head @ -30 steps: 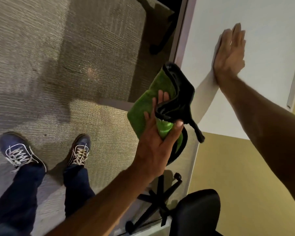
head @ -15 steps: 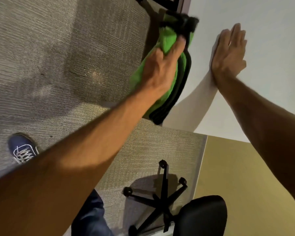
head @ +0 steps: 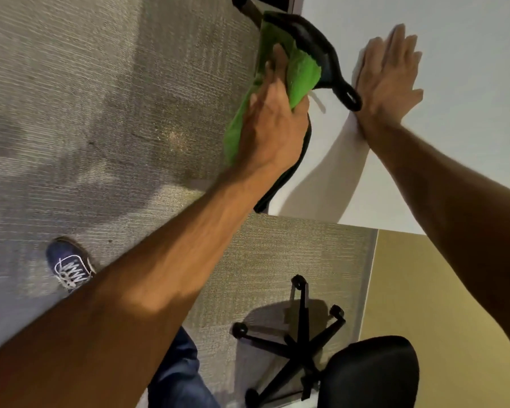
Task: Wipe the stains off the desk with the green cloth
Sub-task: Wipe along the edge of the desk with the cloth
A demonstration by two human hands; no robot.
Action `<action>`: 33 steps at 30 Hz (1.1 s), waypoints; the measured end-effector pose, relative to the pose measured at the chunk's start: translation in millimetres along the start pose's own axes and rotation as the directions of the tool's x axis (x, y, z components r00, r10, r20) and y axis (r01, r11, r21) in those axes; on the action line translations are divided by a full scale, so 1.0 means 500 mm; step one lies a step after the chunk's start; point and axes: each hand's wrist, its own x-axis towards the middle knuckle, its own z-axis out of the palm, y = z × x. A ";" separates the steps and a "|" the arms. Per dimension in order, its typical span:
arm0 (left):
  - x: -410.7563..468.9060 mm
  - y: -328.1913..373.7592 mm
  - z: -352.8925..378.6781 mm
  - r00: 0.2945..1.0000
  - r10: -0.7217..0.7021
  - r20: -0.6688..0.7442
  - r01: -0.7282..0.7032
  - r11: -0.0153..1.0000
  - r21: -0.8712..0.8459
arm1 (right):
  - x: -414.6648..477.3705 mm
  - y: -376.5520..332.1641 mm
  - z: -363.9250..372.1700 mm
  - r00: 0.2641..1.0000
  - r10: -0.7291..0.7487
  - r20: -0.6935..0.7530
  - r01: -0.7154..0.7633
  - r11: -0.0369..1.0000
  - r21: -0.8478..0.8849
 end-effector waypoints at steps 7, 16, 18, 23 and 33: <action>-0.212 -0.056 0.002 0.996 0.012 -0.087 -0.009 0.999 0.043 | -0.007 -0.012 -0.004 0.998 0.066 -0.014 -0.061 0.972 0.227; -0.165 -0.031 -0.004 1.000 0.011 0.024 -0.013 0.997 0.078 | 0.015 -0.010 0.020 0.982 0.155 -0.109 -0.116 0.947 0.301; -0.131 -0.015 -0.006 0.999 0.031 0.023 -0.033 0.996 0.078 | 0.019 -0.007 0.023 0.983 0.147 -0.110 -0.105 0.941 0.322; 0.033 0.034 0.009 0.993 0.095 -0.073 -0.081 0.981 0.177 | 0.021 -0.003 0.028 0.980 0.150 -0.128 -0.099 0.937 0.336; -0.031 0.005 0.008 0.993 0.090 -0.074 -0.080 0.987 0.139 | 0.013 -0.005 0.020 0.983 0.148 -0.110 -0.106 0.941 0.320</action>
